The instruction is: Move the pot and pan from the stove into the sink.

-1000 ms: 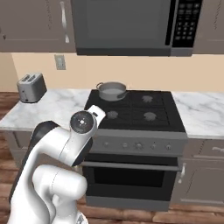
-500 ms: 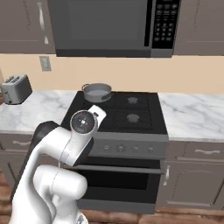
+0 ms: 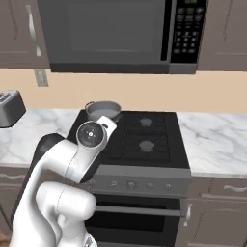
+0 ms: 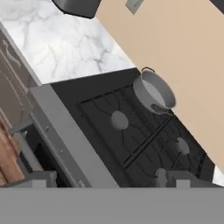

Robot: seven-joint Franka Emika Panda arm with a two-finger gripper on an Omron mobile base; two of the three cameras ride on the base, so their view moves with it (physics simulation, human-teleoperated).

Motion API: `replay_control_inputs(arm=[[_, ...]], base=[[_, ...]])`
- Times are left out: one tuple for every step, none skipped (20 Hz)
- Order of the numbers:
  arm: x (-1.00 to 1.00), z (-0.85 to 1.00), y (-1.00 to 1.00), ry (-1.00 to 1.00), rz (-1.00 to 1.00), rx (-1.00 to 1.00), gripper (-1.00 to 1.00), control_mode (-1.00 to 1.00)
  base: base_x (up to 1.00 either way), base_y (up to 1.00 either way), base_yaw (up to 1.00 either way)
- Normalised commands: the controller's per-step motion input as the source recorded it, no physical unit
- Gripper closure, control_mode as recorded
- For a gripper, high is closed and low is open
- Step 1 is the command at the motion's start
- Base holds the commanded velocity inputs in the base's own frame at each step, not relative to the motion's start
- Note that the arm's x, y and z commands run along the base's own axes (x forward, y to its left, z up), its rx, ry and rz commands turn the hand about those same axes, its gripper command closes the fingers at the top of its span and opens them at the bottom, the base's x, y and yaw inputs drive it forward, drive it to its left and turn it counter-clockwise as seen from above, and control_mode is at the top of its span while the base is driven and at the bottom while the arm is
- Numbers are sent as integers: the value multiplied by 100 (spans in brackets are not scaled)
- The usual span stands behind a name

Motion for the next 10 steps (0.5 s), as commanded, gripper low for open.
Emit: replay_control_inputs(arm=[[0,0,0,0,0,0,-100,100],[0,0,0,0,0,0,-100,100],[0,0,0,0,0,0,-100,100],[0,0,0,0,0,0,-100,100],[0,0,0,0,0,0,-100,100],[0,0,0,0,0,0,-100,100],[0,0,0,0,0,0,-100,-100],[0,0,0,0,0,0,-100,-100],[0,0,0,0,0,0,-100,-100],[13,0,0,0,-1,0,-100,-100]], base=[[67,0,0],[67,1,0],[65,4,0],[51,3,0],[47,3,0],[7,0,0],[0,0,0],[0,0,0],[0,0,0],[0,0,0]])
